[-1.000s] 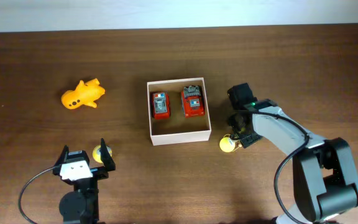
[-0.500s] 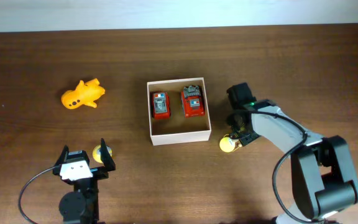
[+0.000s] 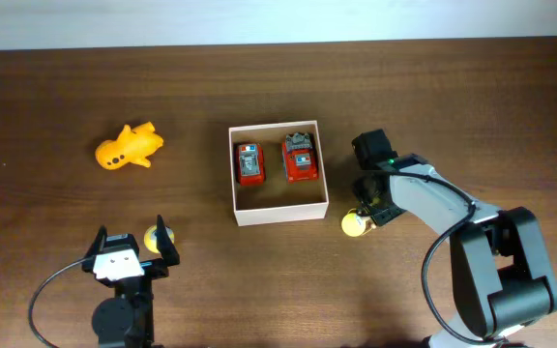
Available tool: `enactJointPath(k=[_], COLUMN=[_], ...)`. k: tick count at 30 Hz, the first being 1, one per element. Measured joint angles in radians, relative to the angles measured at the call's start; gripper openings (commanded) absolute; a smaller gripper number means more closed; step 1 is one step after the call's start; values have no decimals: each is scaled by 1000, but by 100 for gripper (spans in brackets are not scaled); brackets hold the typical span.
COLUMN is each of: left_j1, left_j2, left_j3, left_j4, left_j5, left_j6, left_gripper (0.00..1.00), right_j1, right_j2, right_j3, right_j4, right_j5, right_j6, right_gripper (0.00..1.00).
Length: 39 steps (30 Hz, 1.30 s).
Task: Pack container
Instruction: 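Lower the right gripper and close it on the yellow key, then lift the yellow key and carry it left over the box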
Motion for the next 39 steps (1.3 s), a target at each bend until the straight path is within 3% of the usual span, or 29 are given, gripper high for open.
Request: enactJointPath(k=[4, 10, 25, 39], left_j1=[0, 0, 0, 0], left_j2=[0, 0, 0, 0], left_j3=[0, 0, 0, 0], left_j4=[0, 0, 0, 0], left_j5=[0, 0, 0, 0], left_j6=[0, 0, 0, 0], left_gripper=[99, 99, 99, 99], right_j1=[0, 0, 0, 0], right_j2=[0, 2, 4, 4], right_j3=[0, 0, 0, 0], right_j4=[1, 1, 3, 4], right_j5=[-3, -7, -8, -9], right_j6=[0, 0, 0, -41], right_gripper=[28, 20, 12, 12])
